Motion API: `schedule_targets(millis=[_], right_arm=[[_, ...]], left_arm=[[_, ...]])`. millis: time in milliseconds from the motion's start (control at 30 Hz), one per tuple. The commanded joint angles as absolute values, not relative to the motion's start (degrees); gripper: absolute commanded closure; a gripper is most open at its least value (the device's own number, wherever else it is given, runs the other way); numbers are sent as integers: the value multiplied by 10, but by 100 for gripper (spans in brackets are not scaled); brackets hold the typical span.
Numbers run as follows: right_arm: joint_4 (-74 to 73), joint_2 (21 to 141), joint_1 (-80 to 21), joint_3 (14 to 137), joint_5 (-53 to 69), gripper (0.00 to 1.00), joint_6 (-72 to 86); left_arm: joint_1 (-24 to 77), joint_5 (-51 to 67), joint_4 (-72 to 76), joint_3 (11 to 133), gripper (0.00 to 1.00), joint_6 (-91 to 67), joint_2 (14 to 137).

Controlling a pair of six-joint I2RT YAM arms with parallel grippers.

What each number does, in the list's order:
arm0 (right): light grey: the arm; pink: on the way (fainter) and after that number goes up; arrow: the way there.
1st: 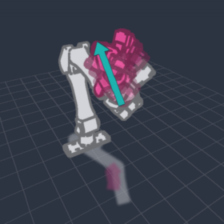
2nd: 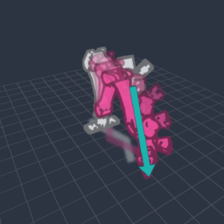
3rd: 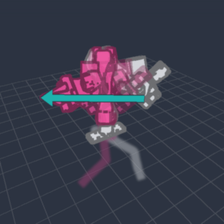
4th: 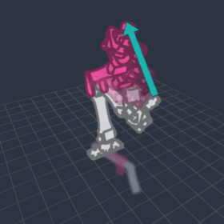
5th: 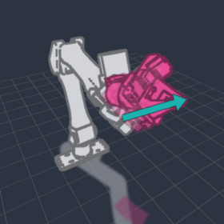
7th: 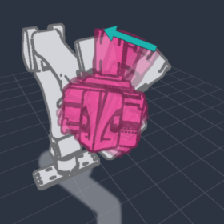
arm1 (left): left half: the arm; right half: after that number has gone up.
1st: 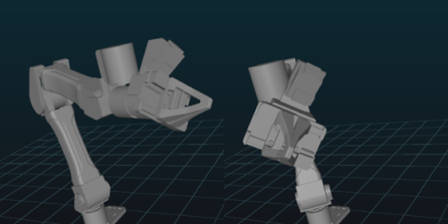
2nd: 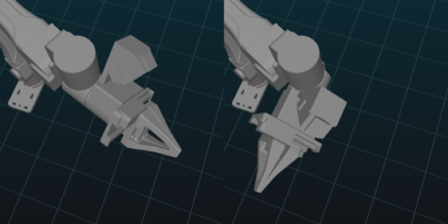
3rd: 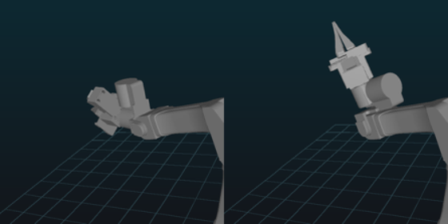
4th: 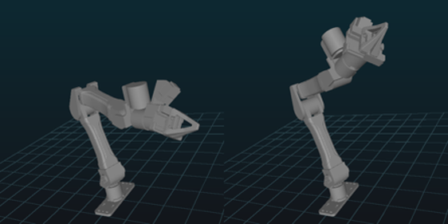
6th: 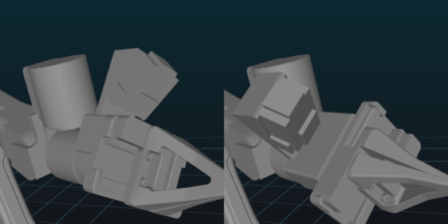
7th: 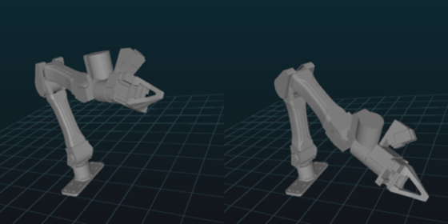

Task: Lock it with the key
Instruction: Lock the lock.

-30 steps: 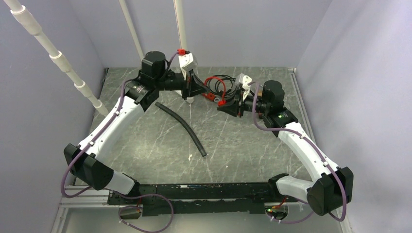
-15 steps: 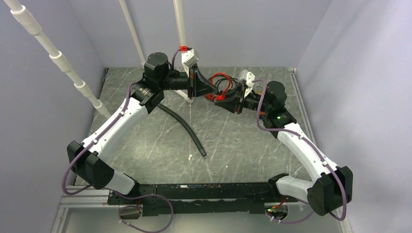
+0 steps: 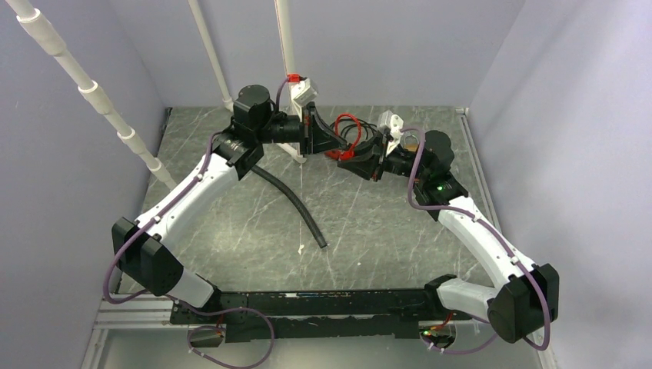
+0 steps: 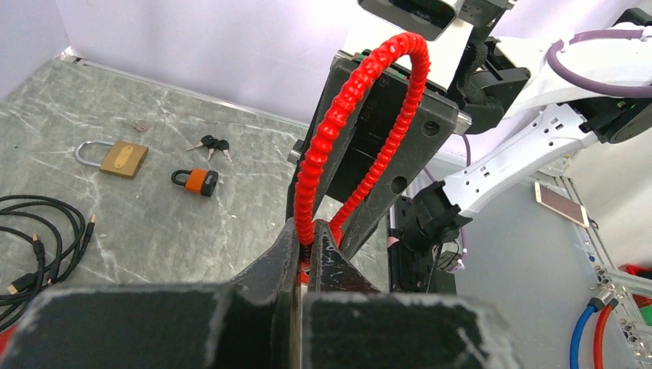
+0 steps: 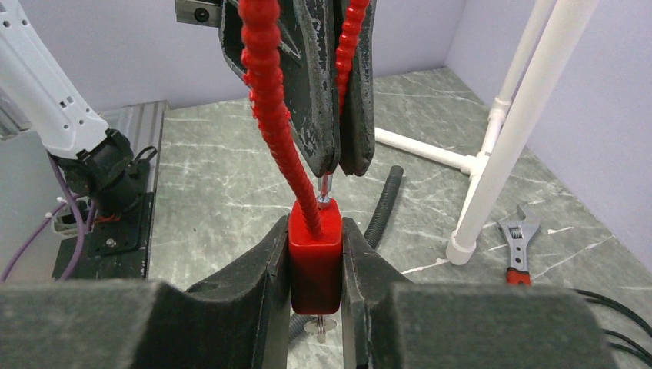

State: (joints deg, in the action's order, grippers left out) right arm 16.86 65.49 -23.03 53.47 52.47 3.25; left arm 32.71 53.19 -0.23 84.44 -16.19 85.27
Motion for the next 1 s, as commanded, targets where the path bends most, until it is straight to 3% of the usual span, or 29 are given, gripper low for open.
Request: schedule_targets(millis=[0,967], right_arm=[[219,646,-235,540,506,100,55],[309,664,-234,562,461,100,190]], left_arm=[[340,567,3,836,100,-160,849],[333,581,10,790,100,-200,844]])
